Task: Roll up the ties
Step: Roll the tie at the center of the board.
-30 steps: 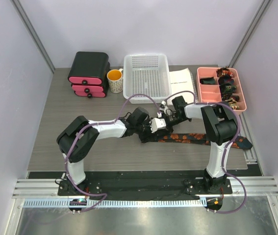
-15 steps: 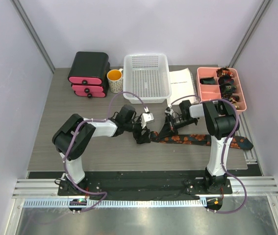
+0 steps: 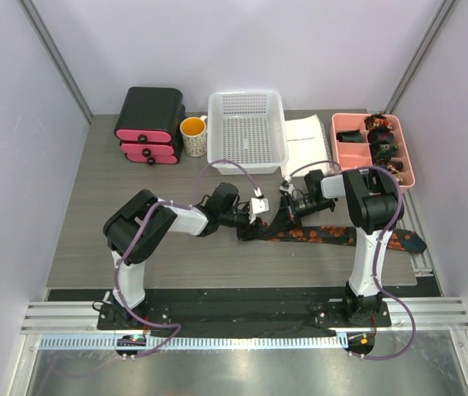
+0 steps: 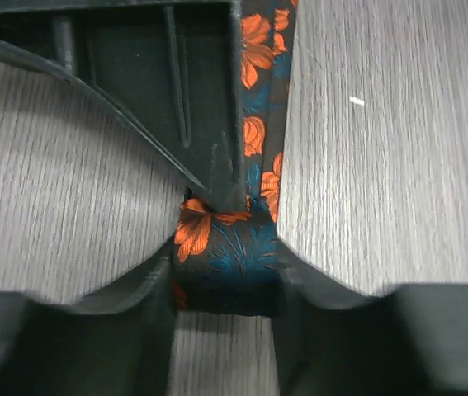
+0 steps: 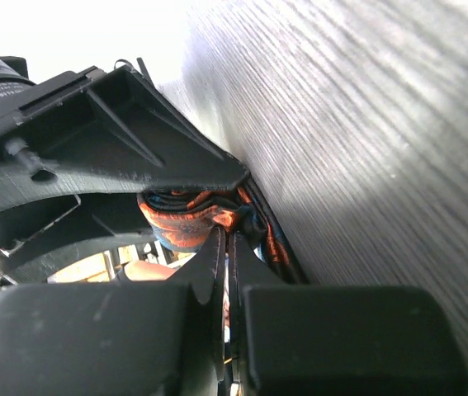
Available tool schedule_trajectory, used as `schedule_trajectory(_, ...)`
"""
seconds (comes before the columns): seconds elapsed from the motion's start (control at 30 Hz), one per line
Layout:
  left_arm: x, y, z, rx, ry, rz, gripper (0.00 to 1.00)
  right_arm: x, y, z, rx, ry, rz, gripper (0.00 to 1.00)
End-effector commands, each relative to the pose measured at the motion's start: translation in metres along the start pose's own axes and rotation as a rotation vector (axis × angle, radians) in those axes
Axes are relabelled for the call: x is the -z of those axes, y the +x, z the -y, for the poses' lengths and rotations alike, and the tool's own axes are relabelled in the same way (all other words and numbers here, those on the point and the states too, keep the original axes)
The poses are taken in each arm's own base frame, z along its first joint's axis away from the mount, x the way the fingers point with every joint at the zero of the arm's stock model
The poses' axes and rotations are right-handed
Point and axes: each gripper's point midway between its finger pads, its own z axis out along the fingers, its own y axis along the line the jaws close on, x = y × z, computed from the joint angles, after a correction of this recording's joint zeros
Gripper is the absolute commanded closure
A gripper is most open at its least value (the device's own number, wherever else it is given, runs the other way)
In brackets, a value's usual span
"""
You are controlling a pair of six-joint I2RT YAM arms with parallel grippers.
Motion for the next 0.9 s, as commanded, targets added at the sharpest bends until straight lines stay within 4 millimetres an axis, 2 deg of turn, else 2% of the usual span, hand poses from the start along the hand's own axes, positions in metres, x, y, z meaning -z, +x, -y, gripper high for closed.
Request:
schedule_trajectory(0.0,0.004,0.023,-0.006,-0.056,-0.041,-0.124,0.7,-0.002,0.003,0.054,-0.001,0.216,0.002,0.99)
schedule_trajectory(0.03,0.01,0.034,0.003,-0.039,-0.025,-0.195,0.77,-0.001,0.001,0.05,0.008,0.214,0.008,0.99)
schedule_trajectory(0.07,0.016,0.031,0.001,-0.097,-0.038,-0.222,0.78,0.0,-0.004,0.045,0.014,0.207,0.018,0.99)
schedule_trajectory(0.17,0.032,0.051,0.002,-0.114,-0.075,-0.39,0.83,0.006,-0.022,0.019,0.062,0.162,0.046,0.8)
schedule_trajectory(0.2,0.036,0.056,0.001,-0.102,-0.085,-0.427,0.83,0.008,-0.024,0.012,0.076,0.154,0.049,0.69)
schedule_trajectory(0.23,0.044,0.061,-0.002,-0.086,-0.107,-0.492,0.84,0.013,-0.025,-0.002,0.096,0.146,0.056,0.63)
schedule_trajectory(0.27,0.046,0.063,-0.004,-0.081,-0.112,-0.515,0.83,0.016,-0.026,-0.009,0.108,0.145,0.063,0.53)
schedule_trajectory(0.33,0.044,0.054,-0.008,-0.075,-0.125,-0.515,0.82,0.021,-0.022,-0.02,0.12,0.142,0.07,0.47)
schedule_trajectory(0.47,0.045,0.058,-0.007,-0.042,-0.112,-0.594,0.77,0.026,-0.012,-0.035,0.115,0.132,0.09,0.44)
schedule_trajectory(0.63,0.039,0.064,-0.008,-0.065,-0.115,-0.664,0.71,0.012,-0.017,-0.038,0.082,0.109,0.1,0.44)
schedule_trajectory(0.73,0.039,0.065,-0.007,-0.059,-0.119,-0.686,0.7,0.002,-0.024,-0.039,0.095,0.114,0.094,0.47)
schedule_trajectory(0.8,0.038,0.063,-0.009,-0.061,-0.123,-0.685,0.68,-0.002,-0.027,-0.03,0.088,0.147,0.095,0.5)
schedule_trajectory(0.87,0.038,0.065,-0.008,-0.056,-0.123,-0.689,0.67,-0.003,-0.028,-0.024,0.084,0.163,0.092,0.61)
